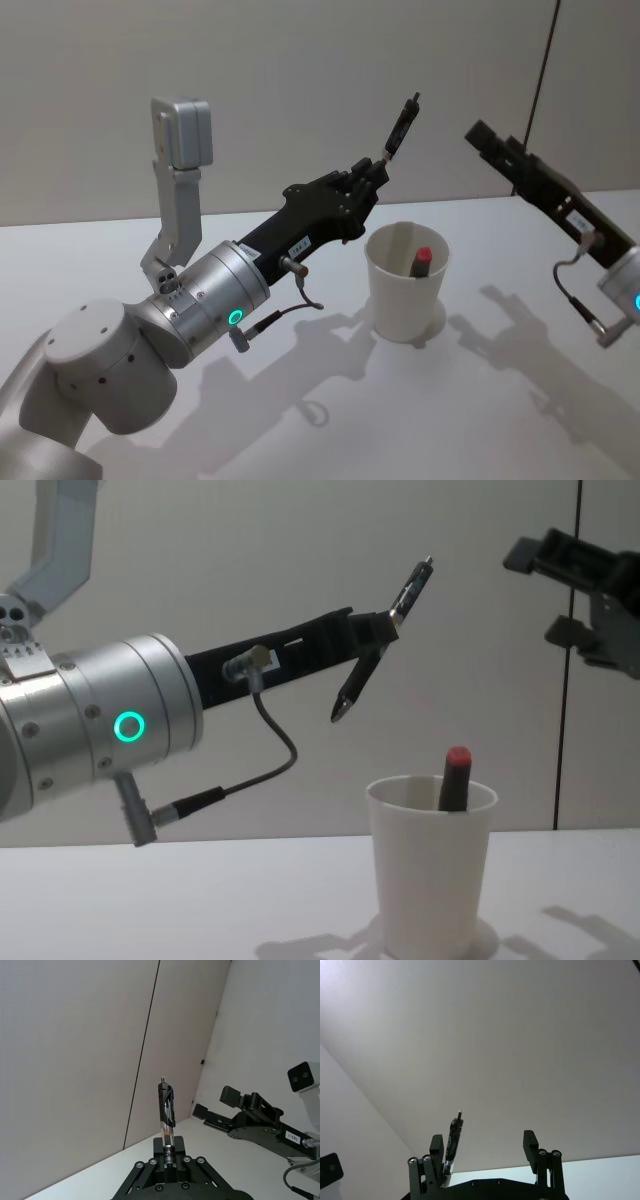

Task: Place the pen into the pen holder.

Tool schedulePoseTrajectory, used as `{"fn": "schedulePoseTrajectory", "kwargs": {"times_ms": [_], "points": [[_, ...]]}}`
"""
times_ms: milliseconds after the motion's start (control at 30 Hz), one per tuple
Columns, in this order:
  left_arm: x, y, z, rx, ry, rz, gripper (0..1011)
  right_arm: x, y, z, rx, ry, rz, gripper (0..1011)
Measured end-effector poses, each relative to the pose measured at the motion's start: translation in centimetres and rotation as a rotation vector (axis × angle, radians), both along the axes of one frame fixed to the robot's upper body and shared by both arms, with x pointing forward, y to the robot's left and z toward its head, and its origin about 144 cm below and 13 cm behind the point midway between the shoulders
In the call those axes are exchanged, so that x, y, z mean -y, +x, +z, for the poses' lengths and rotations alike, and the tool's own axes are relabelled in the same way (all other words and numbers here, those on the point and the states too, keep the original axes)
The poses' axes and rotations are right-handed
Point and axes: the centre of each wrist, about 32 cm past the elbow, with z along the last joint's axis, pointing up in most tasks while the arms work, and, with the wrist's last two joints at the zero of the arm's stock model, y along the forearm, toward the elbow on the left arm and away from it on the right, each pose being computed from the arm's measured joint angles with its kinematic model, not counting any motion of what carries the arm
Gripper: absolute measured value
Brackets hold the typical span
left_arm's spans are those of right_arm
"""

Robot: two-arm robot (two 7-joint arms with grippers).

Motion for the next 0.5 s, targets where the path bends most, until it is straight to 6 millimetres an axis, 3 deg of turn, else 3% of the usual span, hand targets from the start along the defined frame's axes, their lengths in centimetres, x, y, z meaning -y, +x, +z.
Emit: {"fn": "schedulePoseTrajectory", "kwargs": {"times_ms": [500], "points": [[0.0,0.0,0.0,0.0,0.0,0.0,119,-1.1,2.4,0.6,-0.065,0.069,0.122,1002]]}}
